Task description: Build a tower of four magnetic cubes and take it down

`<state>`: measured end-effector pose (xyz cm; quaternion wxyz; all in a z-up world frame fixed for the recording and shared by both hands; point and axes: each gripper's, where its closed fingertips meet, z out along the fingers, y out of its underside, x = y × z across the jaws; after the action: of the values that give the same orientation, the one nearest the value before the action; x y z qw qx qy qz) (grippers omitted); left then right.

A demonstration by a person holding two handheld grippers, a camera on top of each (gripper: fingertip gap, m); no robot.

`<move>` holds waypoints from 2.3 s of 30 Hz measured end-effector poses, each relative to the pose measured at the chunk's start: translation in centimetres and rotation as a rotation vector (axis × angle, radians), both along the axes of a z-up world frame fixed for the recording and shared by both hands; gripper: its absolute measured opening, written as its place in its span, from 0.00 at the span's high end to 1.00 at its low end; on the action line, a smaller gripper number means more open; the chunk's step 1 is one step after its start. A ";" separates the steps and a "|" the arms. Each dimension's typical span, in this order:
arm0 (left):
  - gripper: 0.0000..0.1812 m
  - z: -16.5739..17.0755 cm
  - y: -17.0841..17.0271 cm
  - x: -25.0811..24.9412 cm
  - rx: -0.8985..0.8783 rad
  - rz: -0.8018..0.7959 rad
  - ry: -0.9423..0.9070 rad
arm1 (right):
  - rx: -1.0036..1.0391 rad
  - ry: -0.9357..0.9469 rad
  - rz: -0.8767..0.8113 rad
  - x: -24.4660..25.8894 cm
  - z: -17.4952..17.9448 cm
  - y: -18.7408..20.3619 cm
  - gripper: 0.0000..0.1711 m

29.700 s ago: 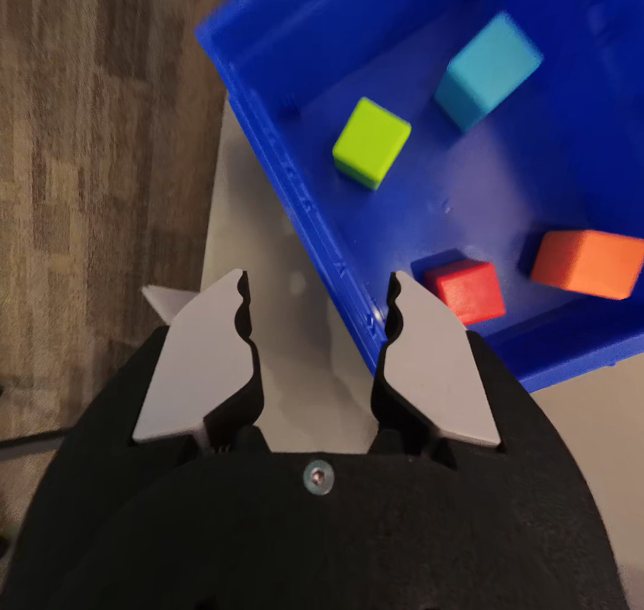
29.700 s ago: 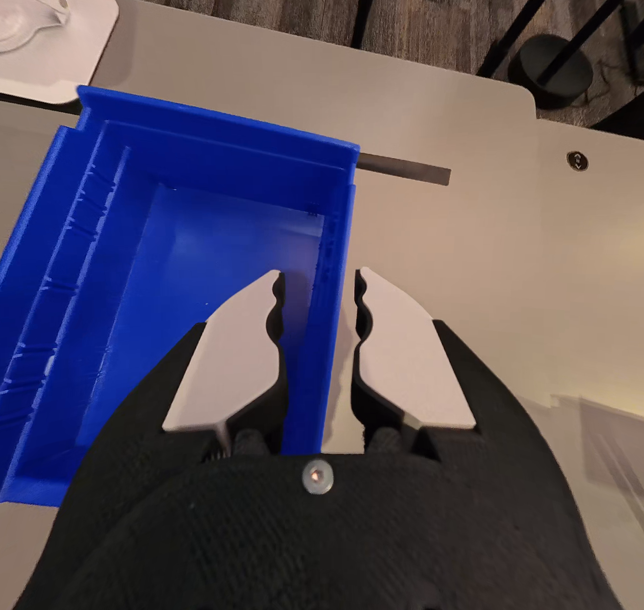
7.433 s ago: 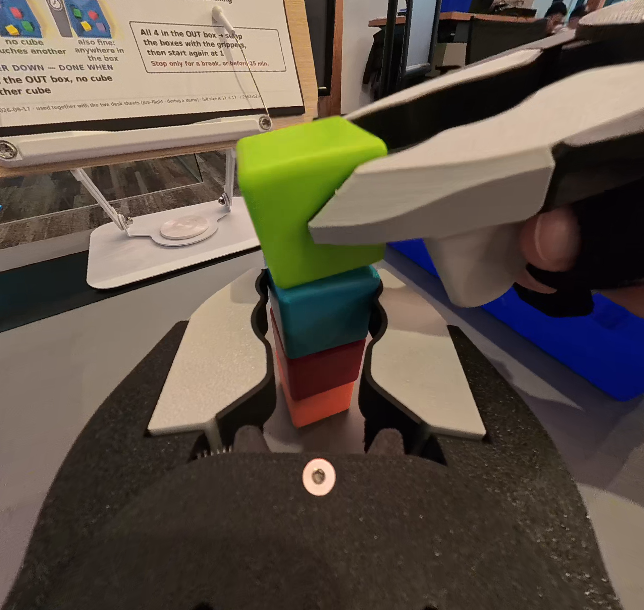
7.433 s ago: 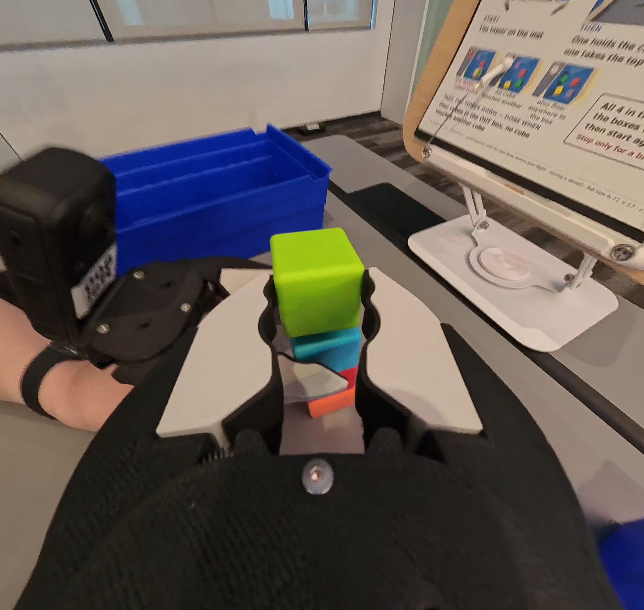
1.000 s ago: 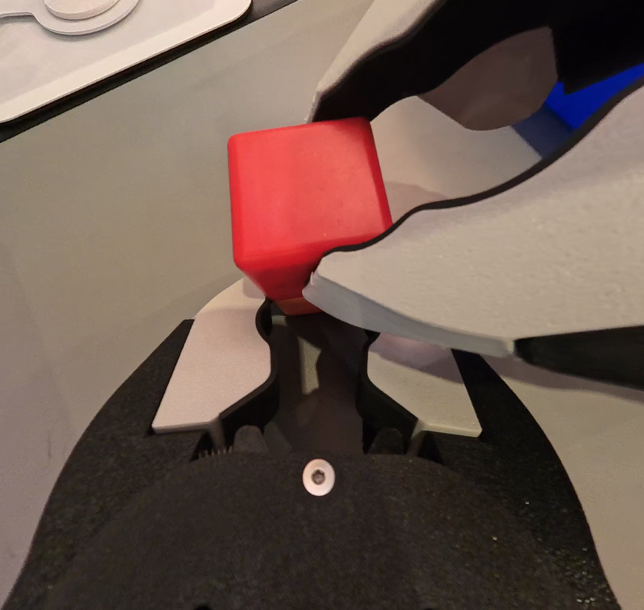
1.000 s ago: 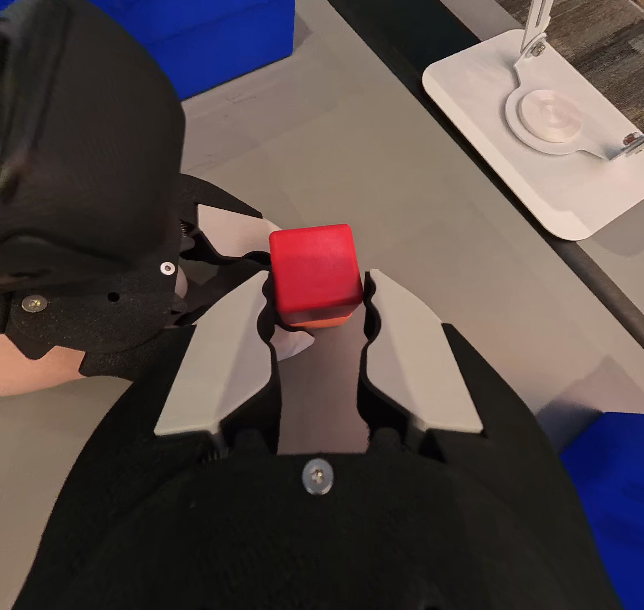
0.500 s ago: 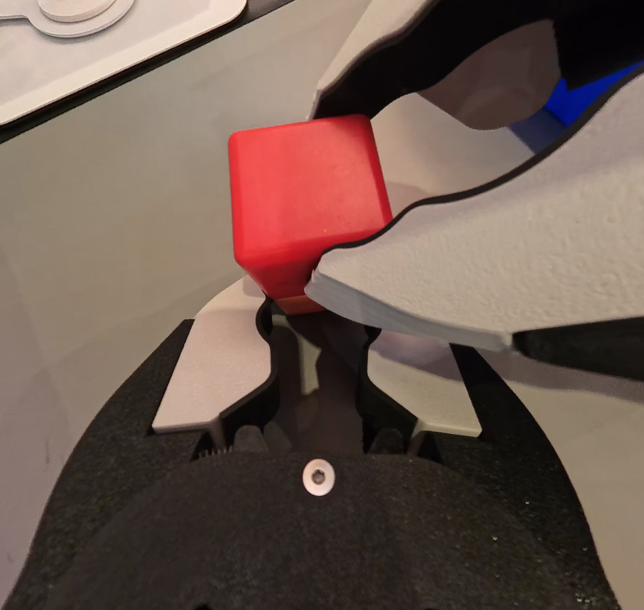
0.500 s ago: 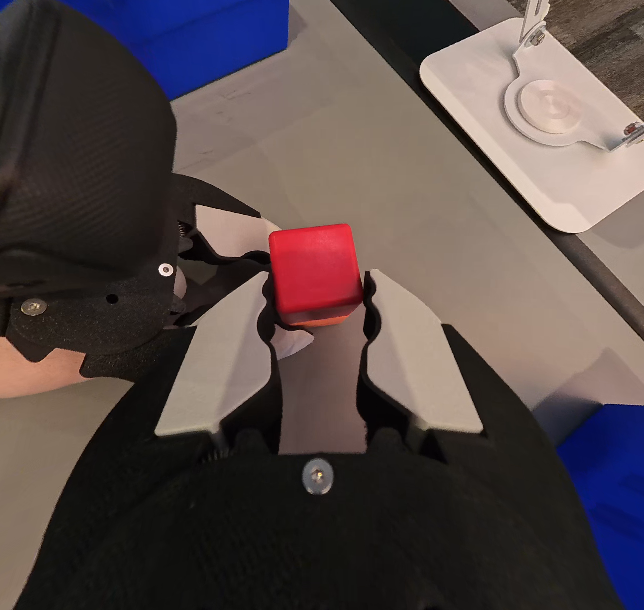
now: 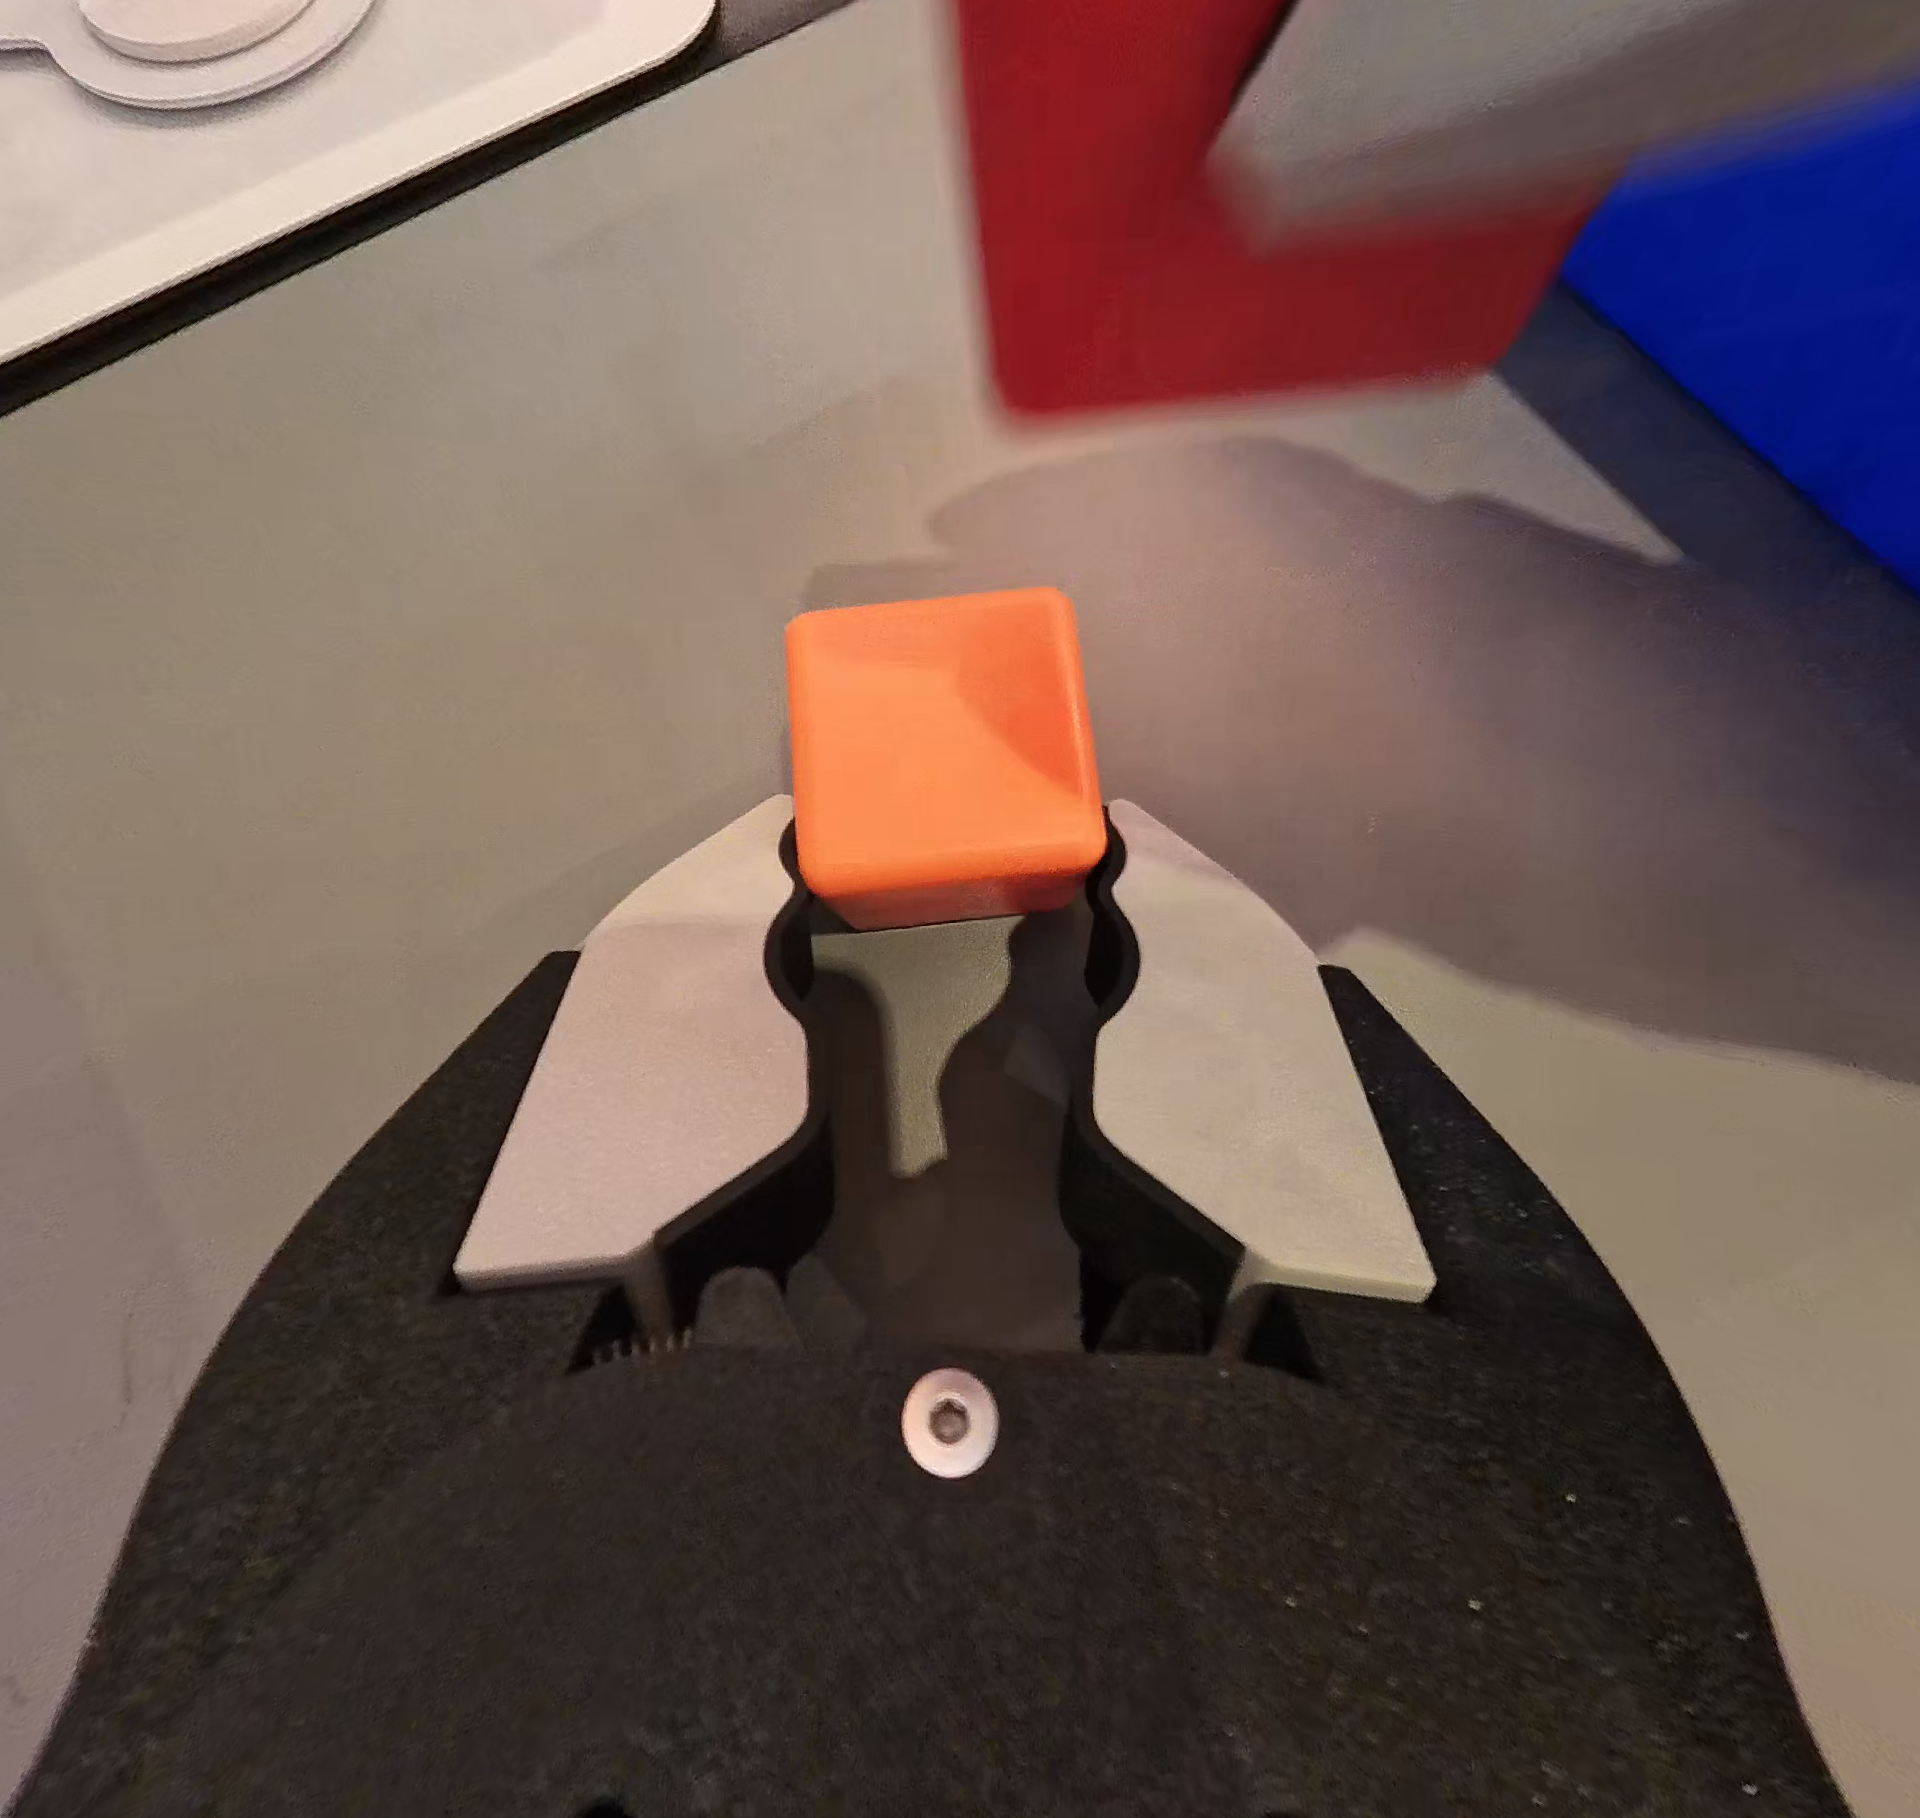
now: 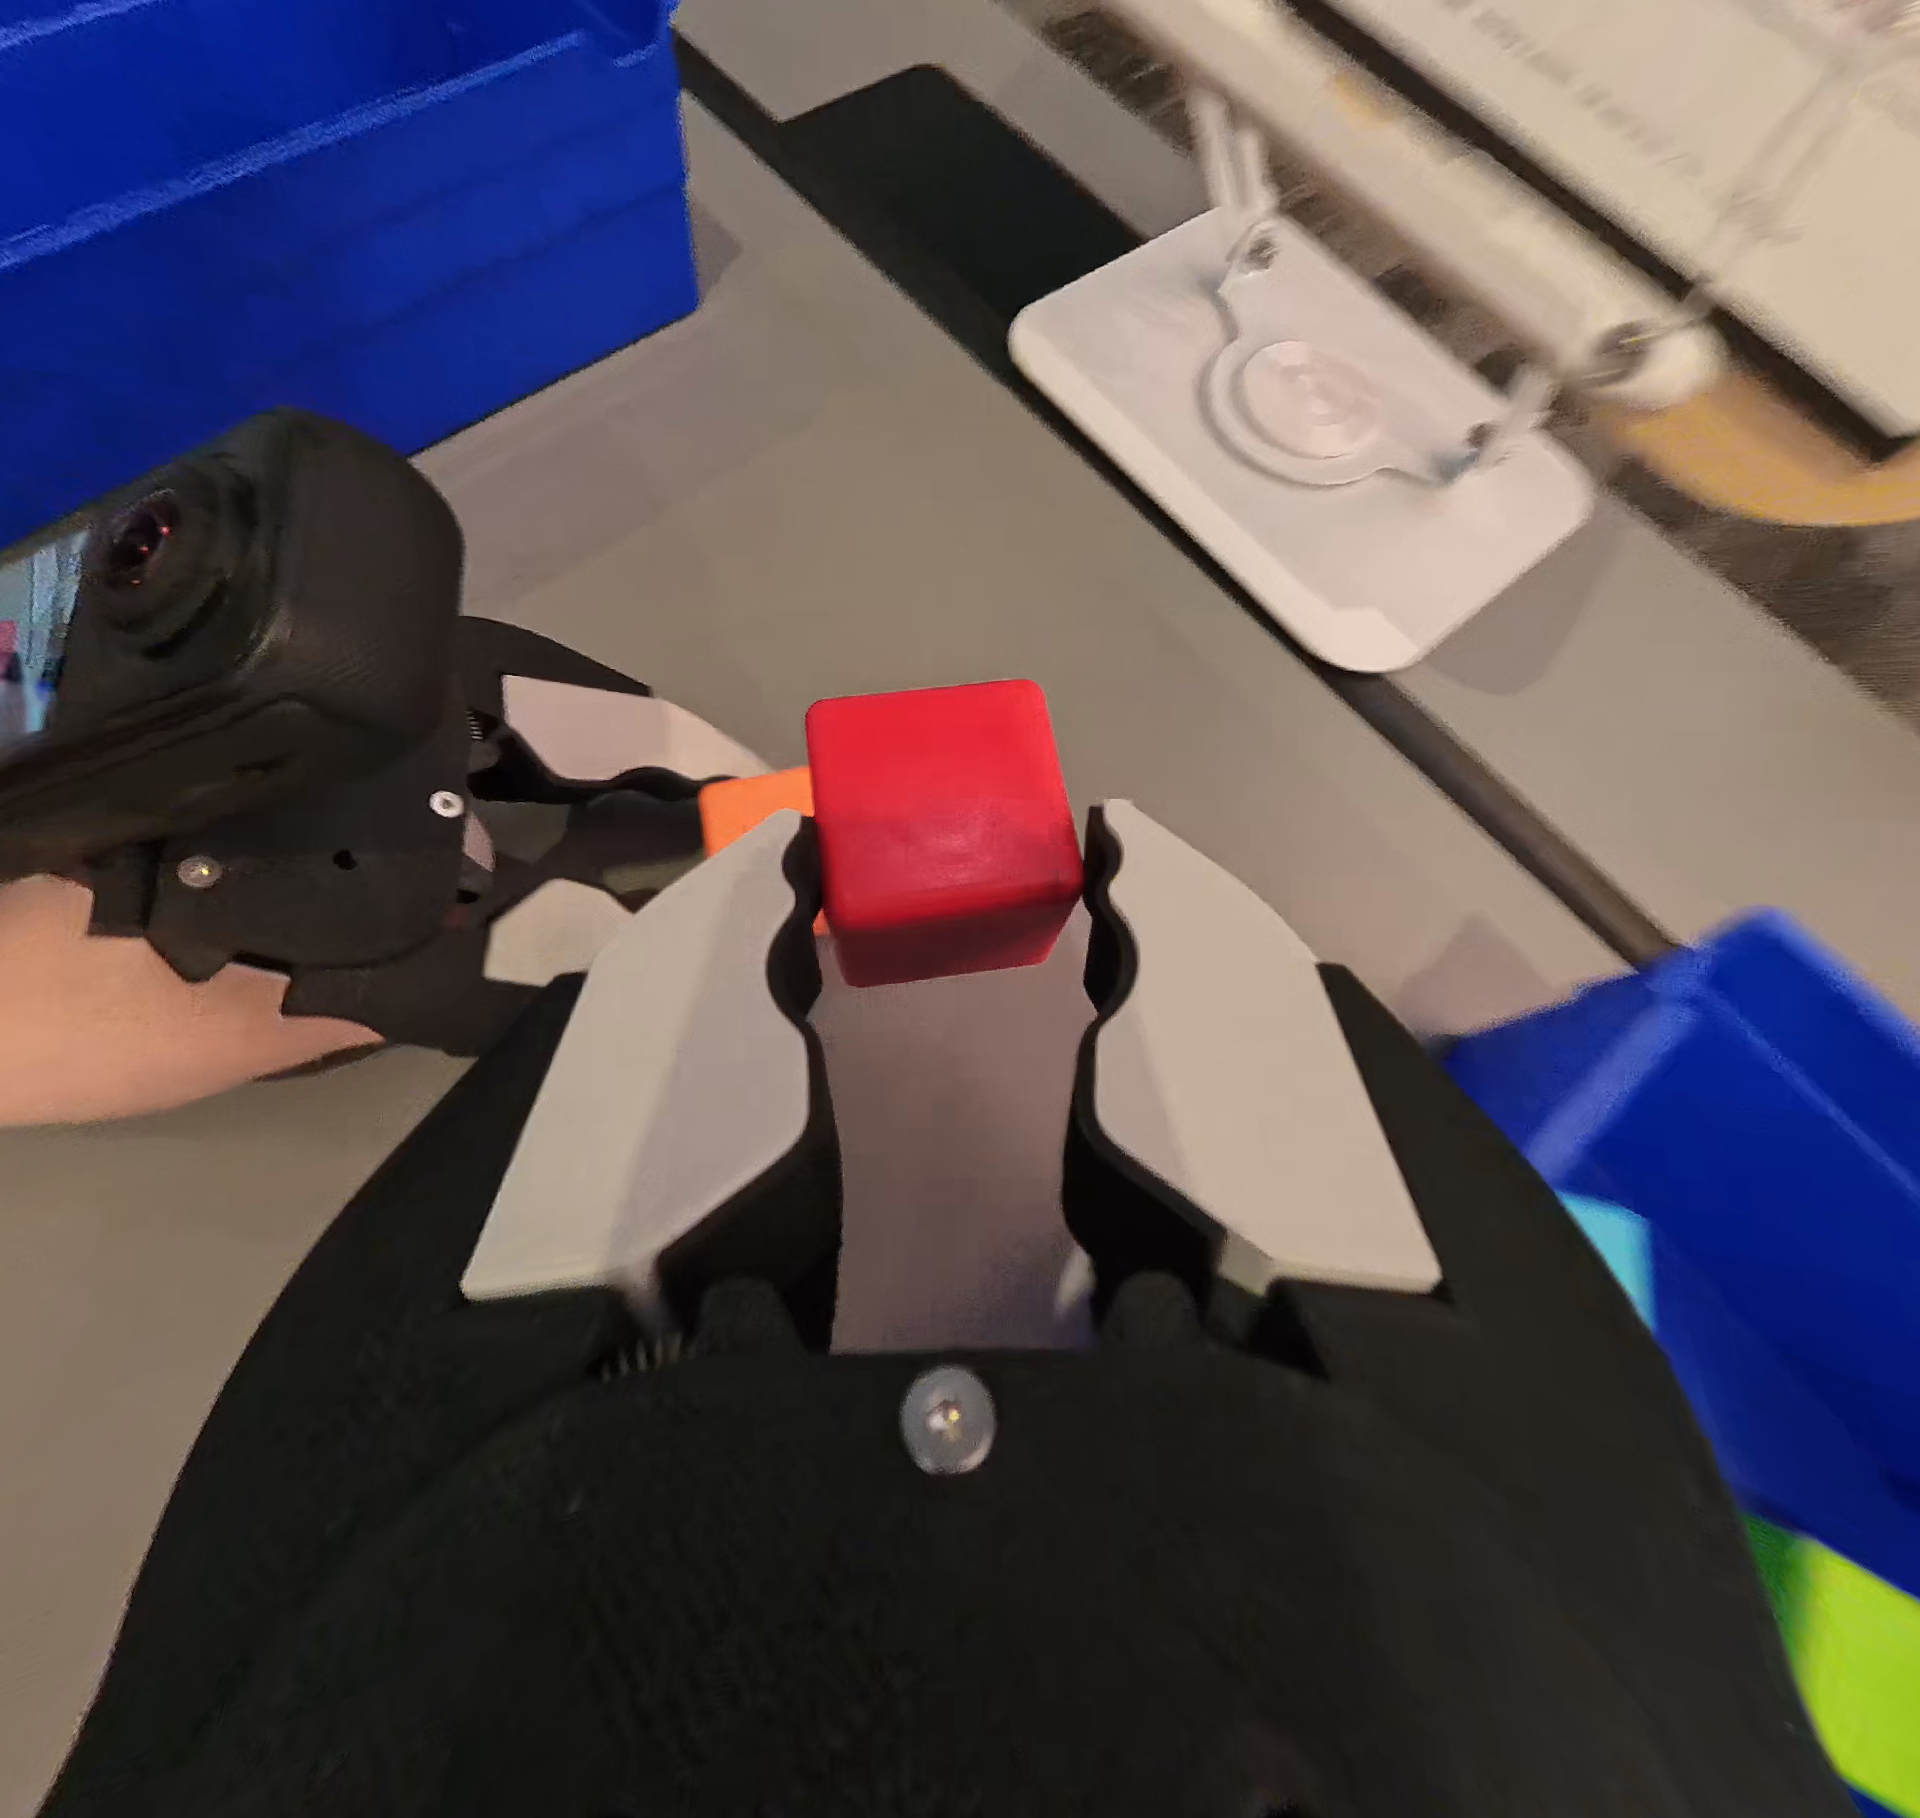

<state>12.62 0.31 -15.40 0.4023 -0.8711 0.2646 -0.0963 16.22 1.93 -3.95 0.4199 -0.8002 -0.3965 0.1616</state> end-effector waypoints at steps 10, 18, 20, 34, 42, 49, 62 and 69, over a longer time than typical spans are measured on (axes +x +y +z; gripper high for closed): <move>0.72 0.0 0.0 0.2 -0.009 -0.018 -0.007 | -0.312 -0.318 -0.251 21.4 -2.0 -3.4 0.71; 0.72 0.0 -0.1 0.3 -0.012 -0.028 -0.010 | -0.585 -0.521 -0.439 27.4 -9.0 -4.0 0.70; 0.72 -0.1 -0.1 0.3 -0.013 -0.029 -0.011 | -0.608 -0.516 -0.463 27.6 -9.1 -4.2 0.70; 0.72 -0.2 -0.2 0.4 -0.026 -0.042 -0.013 | -0.598 -0.540 -0.479 28.0 -7.2 -5.5 0.65; 0.50 1.7 -1.1 0.7 -0.019 -0.092 -0.019 | -0.170 -0.367 -0.433 23.3 1.7 -2.9 0.64; 0.43 7.5 -4.3 -2.2 -0.101 -0.254 0.028 | 0.115 0.013 -0.141 11.8 7.6 -1.0 0.63; 0.46 21.1 -7.5 -13.5 0.103 -0.174 -0.039 | 0.010 -0.178 0.025 -3.7 -5.2 -1.3 0.57; 0.48 25.0 -9.4 -19.3 0.198 -0.083 -0.096 | -0.078 -0.218 0.047 -4.1 -9.4 -1.0 0.64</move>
<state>-6.72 -9.07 9.58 0.4942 -0.8099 0.2888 -0.1280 12.12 0.88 -13.32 0.3388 -0.8193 -0.4519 0.0986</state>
